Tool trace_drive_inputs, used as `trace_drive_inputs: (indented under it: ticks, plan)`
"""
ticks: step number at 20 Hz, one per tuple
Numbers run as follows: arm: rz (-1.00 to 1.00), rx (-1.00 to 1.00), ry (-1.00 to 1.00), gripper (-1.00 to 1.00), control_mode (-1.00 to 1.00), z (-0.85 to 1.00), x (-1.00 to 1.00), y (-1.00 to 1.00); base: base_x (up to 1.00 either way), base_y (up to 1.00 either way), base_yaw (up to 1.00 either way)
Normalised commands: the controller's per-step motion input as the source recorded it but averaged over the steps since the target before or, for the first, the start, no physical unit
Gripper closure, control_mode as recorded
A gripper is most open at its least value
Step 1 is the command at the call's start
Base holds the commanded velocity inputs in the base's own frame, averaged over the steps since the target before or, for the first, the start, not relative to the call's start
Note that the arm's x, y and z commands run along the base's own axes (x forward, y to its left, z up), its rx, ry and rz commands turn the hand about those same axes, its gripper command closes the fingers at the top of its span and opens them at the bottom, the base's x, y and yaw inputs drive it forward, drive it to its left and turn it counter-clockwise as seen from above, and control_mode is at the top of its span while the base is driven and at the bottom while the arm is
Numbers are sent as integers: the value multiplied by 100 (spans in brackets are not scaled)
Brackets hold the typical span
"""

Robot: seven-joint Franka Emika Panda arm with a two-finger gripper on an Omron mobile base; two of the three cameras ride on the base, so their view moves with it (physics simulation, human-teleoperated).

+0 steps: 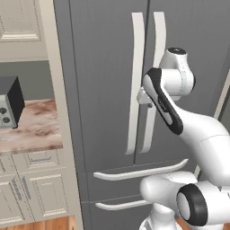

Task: Navigate to the coffee machine.

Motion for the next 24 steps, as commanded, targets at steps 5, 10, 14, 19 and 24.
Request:
trace_drive_inputs:
  ticks: [5, 10, 14, 19, 24]
  plan:
    - [0, 0, 0, -100, -100, 0, -69, 0, 0, 0, 0]
    - [0, 0, 0, -100, -100, 0, -100, 0, 0, 0, 0]
    - [0, 0, 0, -100, -100, -7, -100, 0, 0, 0, 0]
    - [0, 0, 0, -100, -100, 8, -91, -4, 0, 0, 0]
    - [0, 0, 0, -100, -100, 53, -51, -2, 0, 0, 0]
